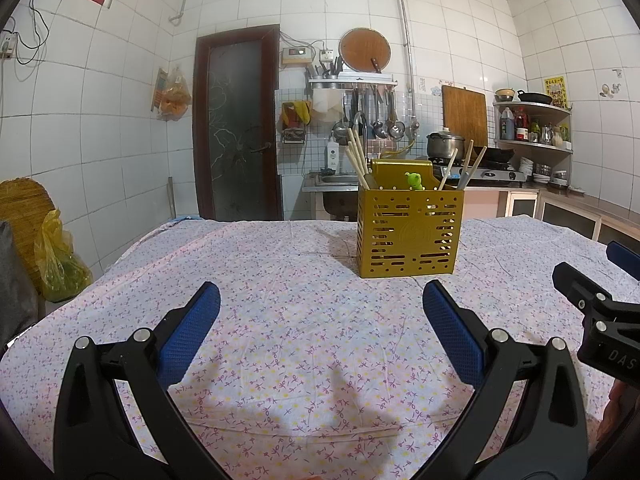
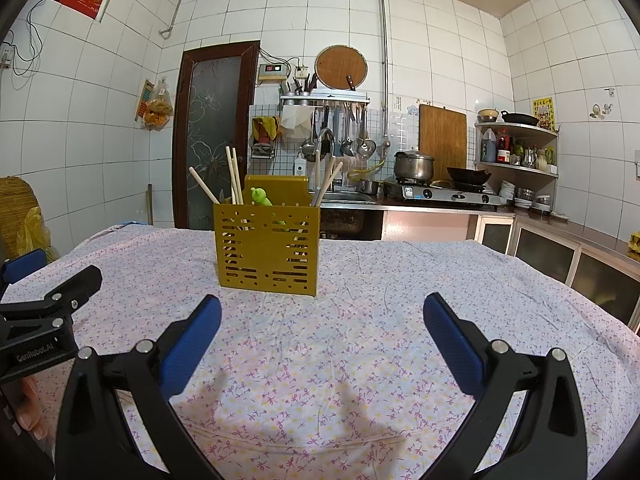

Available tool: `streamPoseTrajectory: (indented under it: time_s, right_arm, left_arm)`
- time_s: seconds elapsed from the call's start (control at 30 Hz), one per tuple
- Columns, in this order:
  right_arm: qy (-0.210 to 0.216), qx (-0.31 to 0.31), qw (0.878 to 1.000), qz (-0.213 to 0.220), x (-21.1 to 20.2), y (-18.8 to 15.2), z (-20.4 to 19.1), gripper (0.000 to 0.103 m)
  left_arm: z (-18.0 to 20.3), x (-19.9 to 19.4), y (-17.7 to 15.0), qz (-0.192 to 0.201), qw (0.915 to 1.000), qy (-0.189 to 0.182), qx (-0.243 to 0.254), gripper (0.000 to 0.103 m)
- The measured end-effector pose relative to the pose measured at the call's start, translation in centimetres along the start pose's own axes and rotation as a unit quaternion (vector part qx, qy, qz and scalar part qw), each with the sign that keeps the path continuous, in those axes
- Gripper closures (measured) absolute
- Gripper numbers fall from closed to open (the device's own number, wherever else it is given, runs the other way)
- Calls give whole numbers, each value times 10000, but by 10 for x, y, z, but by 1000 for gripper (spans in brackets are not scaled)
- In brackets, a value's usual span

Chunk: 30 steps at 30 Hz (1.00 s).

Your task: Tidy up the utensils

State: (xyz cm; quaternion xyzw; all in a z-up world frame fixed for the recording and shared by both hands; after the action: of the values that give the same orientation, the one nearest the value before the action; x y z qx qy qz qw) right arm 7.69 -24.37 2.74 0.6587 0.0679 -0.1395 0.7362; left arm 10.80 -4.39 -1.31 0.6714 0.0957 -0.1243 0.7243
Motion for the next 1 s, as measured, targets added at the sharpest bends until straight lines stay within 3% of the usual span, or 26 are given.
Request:
streamPoseTrajectory:
  time_s: [1.0]
  right_arm:
    - [0, 6, 10000, -49, 4, -5, -3, 4]
  left_arm:
    - [0, -1, 1, -3, 10000, 3, 6, 5]
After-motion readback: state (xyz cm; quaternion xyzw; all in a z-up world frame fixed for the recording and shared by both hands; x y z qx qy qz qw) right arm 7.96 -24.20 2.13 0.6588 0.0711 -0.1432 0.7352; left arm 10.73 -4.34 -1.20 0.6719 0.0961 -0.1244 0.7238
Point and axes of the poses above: each gripper's, at about its wrist camera, not at the fingertips, and x roughly the way its jaws point, z to its right, y to its top, the point moved 10 cm from there along x, roughly the way its jaws point, and after that the axes turned 6 degrees about -x, right-handed, at the moved point
